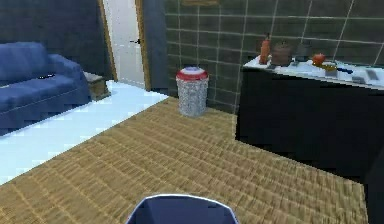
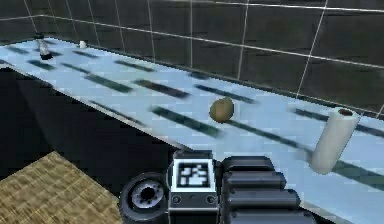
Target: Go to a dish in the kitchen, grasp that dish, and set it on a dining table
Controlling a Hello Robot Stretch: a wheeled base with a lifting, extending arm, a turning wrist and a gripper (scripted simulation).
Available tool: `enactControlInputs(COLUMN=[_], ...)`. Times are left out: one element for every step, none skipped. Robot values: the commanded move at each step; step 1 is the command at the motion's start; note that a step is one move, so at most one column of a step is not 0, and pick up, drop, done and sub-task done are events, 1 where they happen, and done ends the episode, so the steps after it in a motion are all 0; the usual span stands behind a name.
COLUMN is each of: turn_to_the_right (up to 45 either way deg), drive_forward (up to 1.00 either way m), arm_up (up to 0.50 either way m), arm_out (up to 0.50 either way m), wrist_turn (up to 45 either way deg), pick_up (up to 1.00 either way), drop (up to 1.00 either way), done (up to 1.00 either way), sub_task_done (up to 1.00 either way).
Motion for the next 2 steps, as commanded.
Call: enactControlInputs(turn_to_the_right=[-45.0,-27.0], drive_forward=[0.00,0.00], arm_up=[0.00,0.00], arm_out=[0.00,0.00], wrist_turn=[0.0,0.0], pick_up=[0.00,0.00], drop=[0.00,0.00], done=[0.00,0.00], sub_task_done=[0.00,0.00])
